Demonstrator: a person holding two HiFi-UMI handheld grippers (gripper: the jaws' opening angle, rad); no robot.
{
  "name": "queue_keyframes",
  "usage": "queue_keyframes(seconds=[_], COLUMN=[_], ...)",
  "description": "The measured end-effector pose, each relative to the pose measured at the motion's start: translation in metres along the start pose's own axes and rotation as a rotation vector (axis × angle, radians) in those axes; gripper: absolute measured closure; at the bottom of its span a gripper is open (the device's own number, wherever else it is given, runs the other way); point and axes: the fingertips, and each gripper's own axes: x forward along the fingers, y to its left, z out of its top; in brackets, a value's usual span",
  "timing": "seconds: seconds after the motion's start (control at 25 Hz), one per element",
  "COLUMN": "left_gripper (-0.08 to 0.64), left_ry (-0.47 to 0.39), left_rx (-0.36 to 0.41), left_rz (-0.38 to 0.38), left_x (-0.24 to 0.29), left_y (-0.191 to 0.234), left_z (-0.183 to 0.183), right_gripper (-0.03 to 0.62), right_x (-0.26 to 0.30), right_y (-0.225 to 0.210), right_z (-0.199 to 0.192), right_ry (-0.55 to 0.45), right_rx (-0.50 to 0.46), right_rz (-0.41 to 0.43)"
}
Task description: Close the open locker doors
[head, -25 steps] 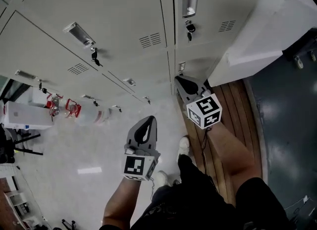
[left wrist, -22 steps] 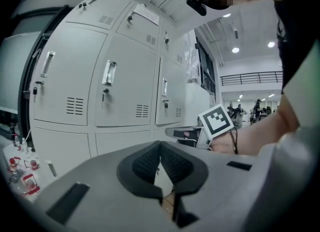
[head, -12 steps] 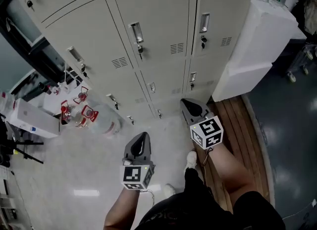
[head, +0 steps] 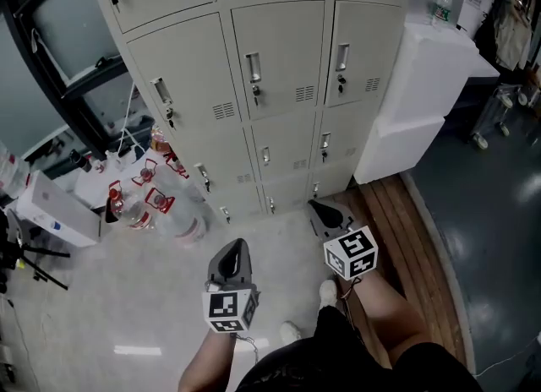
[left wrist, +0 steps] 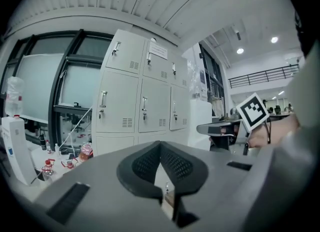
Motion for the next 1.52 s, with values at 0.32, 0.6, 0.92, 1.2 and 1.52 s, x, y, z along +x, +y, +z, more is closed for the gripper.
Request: queue_keyframes(seconds=[0.32, 0.6, 0.92, 1.2, 1.52], left_gripper=[0.555, 0.557, 0.555, 0.557, 0.557], left_ry=[-0.019, -0.011, 0.015, 0.005, 0.0], left_rx=[-0.014, -0.033, -0.027, -0.035, -0.037], left_rz=[0.007, 0.019, 0.024, 0.061, 0.097], left_x=[-0.031, -0.042, -0.054, -0.073, -0.09], left_y=[-0.016, -0.053, -0.147, -0.215, -0.256], left_z=[0.0, 0.002, -0.004, -0.006, -0.007], right_gripper=[0.592, 0.592, 0.592, 0.592, 0.592], right_x=[-0.045, -0.098, -0.174, -0.234, -0.271], right_y=[0.021, 0.011, -0.023, -0.04, -0.043], right_z=[0.009, 0.01, -0.004, -0.009, -0.012], right_ry=[-0.004, -0.014, -0.035, -0.064, -0.073], right_rx=[-0.008, 0.01, 0.054, 0.044, 0.035], right_rz=[-0.011, -0.014, 0.014, 0.057, 0.106])
